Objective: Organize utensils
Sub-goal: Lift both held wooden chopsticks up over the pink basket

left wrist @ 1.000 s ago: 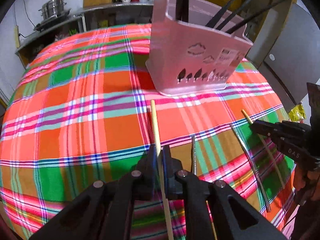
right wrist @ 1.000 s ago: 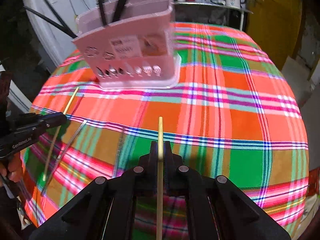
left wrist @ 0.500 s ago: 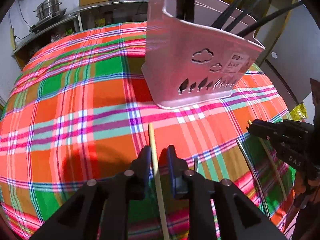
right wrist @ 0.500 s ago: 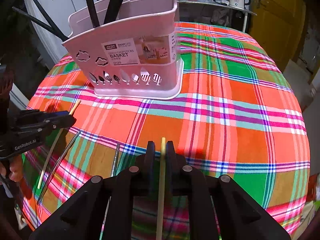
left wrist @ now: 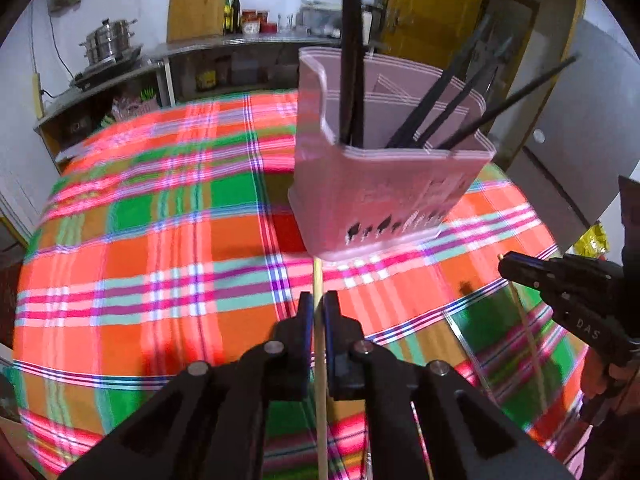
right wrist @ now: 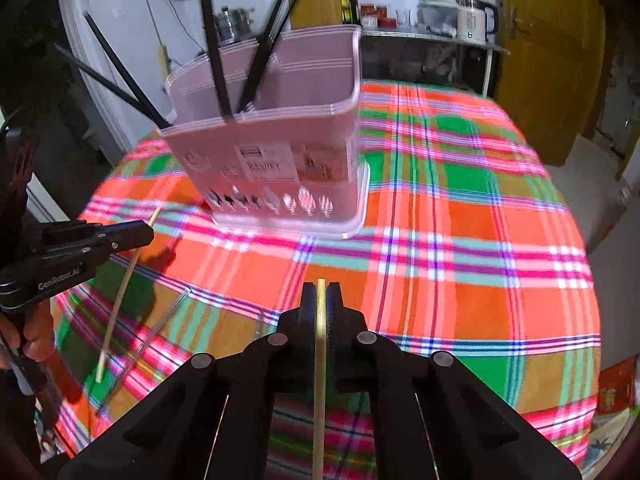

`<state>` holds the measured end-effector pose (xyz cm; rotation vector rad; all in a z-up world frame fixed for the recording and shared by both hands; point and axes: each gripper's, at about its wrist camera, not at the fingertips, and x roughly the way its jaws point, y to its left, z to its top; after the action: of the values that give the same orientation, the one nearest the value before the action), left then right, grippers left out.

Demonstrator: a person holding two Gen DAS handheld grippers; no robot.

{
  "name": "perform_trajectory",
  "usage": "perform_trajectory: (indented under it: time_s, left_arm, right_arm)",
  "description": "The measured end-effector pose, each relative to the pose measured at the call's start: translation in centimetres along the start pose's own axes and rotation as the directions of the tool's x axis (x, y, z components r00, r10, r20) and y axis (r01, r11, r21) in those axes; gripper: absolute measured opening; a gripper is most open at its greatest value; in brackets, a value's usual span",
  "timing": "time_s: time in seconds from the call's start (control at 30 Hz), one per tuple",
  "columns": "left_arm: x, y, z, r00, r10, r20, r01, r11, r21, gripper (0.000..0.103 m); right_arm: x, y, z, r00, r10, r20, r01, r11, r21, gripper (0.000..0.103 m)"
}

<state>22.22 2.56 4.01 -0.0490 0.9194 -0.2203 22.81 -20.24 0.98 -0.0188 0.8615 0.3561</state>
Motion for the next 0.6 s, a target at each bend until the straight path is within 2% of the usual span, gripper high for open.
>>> perform_trajectory:
  time_s: [0.17, 0.37, 0.47, 0.6]
  left_arm:
    - [-4.6, -0.3, 1.0, 0.995, -0.018, 0.098, 0.018, 1.000, 0.004, 0.006]
    - [-8.9, -1.0, 1.9, 0.981, -0.027, 0.193, 0.022, 0.999, 0.028, 0.006]
    - [-9.0, -1.2, 1.9, 0.982, -0.031, 0.187, 0.023, 0.999, 0.041, 0.006]
    - [-6.5, -1.1, 1.1, 0.991, -0.007, 0.137, 0.001, 0.999, 0.047, 0.006]
  right_arm:
    - [-3.4, 0.7, 1.0, 0.996, 0.010, 0.091, -0.010, 1.000, -0.003, 0.005]
    - [-7.3, 1.7, 2.0, 0.979, 0.019, 0.204, -0.018, 1.000, -0.006, 0.005]
    - [-8.4, 2.1, 2.2, 0.973, 0.013, 0.232, -0.010, 1.000, -0.012, 0.005]
    - [-8.7, 2.5, 2.0, 0.971, 0.015, 0.237, -0.012, 1.000, -0.017, 0.005]
